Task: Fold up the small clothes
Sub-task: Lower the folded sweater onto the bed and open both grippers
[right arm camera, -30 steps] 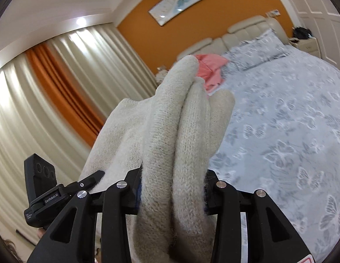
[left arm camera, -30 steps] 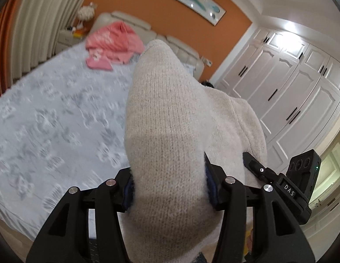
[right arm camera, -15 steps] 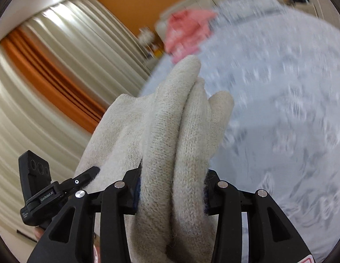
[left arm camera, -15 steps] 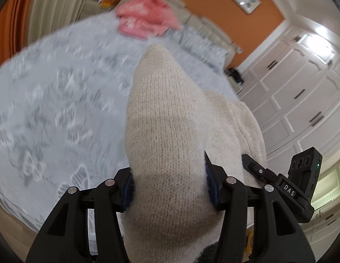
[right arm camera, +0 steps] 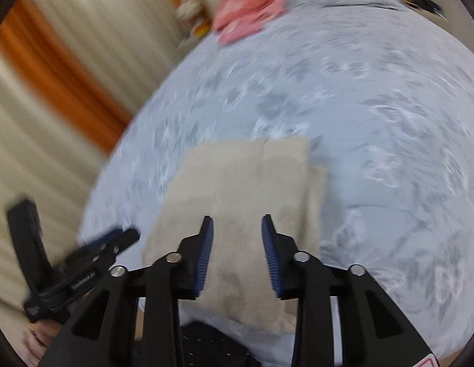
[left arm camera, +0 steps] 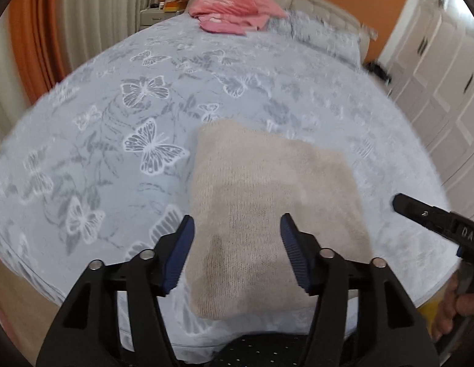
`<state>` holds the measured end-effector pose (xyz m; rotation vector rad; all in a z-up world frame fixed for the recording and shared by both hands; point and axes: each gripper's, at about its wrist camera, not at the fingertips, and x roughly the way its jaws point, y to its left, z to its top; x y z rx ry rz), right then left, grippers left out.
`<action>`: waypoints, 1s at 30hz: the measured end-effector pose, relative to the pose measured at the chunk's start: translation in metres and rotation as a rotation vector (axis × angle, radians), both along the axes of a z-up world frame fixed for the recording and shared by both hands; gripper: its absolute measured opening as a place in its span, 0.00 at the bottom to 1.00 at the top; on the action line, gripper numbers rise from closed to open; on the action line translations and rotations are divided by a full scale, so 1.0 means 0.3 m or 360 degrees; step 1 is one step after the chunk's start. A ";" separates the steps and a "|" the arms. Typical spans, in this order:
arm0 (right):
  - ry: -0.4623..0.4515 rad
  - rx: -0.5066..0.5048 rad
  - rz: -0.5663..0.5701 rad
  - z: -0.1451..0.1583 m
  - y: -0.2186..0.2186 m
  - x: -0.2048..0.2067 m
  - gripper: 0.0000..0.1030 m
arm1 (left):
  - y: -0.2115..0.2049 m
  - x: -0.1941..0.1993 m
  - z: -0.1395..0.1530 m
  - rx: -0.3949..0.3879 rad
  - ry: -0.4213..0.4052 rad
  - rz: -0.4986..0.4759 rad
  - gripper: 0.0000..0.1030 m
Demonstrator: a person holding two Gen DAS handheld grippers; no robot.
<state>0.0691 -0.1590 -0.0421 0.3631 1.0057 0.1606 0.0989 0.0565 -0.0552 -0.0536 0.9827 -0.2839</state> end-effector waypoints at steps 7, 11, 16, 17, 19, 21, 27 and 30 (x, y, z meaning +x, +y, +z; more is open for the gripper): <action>0.0332 -0.0130 0.0000 -0.238 0.044 0.058 0.15 | -0.084 0.029 -0.151 0.0252 0.0117 -0.0048 0.59; 0.0232 -0.0182 -0.0009 -0.130 0.035 0.025 0.22 | -0.073 0.021 -0.121 0.0229 0.0120 -0.0045 0.59; 0.0137 -0.0262 -0.0085 -0.039 -0.031 -0.080 0.23 | -0.063 -0.037 -0.037 0.0241 0.0036 -0.0032 0.59; 0.0129 -0.0264 -0.0108 -0.034 -0.050 -0.103 0.23 | -0.063 -0.050 -0.024 0.0246 0.0019 -0.0032 0.59; 0.0118 -0.0275 -0.0136 -0.024 -0.069 -0.144 0.25 | -0.062 -0.086 0.007 0.0244 -0.0009 -0.0029 0.59; 0.0089 -0.0290 -0.0175 -0.005 -0.090 -0.195 0.34 | -0.061 -0.126 0.036 0.0236 -0.0040 -0.0025 0.59; -0.0067 -0.0438 -0.0248 0.029 -0.101 -0.333 0.52 | -0.082 -0.241 0.093 0.0281 -0.0134 -0.0043 0.60; -0.0133 -0.0522 -0.0252 0.027 -0.086 -0.399 0.61 | -0.090 -0.313 0.107 0.0264 -0.0168 -0.0020 0.63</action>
